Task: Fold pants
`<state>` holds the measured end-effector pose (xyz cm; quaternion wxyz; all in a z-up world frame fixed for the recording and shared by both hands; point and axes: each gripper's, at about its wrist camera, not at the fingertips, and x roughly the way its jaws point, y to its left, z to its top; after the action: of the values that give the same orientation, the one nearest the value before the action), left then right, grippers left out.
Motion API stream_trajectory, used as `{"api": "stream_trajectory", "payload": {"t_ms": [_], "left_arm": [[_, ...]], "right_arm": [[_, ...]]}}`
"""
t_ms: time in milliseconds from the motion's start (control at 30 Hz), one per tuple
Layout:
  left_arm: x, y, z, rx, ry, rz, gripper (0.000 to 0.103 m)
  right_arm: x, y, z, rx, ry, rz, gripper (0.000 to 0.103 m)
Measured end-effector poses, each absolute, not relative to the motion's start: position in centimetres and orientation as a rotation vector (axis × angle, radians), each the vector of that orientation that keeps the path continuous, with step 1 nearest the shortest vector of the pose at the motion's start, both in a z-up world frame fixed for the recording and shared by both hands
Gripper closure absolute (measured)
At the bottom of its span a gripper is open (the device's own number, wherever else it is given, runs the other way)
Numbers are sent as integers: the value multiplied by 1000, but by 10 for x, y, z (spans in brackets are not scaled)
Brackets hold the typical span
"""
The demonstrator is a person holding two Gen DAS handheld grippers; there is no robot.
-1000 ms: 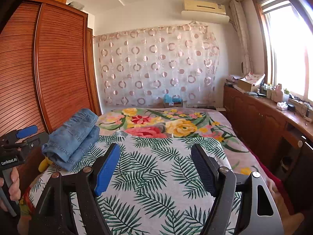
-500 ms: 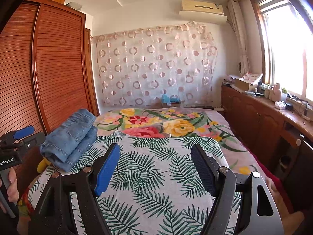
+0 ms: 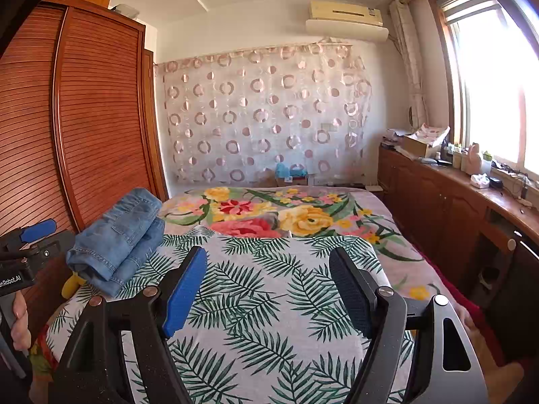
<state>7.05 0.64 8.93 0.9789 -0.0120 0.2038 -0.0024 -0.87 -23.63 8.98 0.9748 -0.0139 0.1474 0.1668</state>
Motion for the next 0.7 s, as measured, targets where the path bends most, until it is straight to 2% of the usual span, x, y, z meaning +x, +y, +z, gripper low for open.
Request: {"api": "stream_trajectory", "payload": {"t_ms": [700], "left_arm": [[70, 8, 87, -23, 409, -5, 18]], "right_arm": [[-10, -236, 89, -26, 294, 333, 26]]}}
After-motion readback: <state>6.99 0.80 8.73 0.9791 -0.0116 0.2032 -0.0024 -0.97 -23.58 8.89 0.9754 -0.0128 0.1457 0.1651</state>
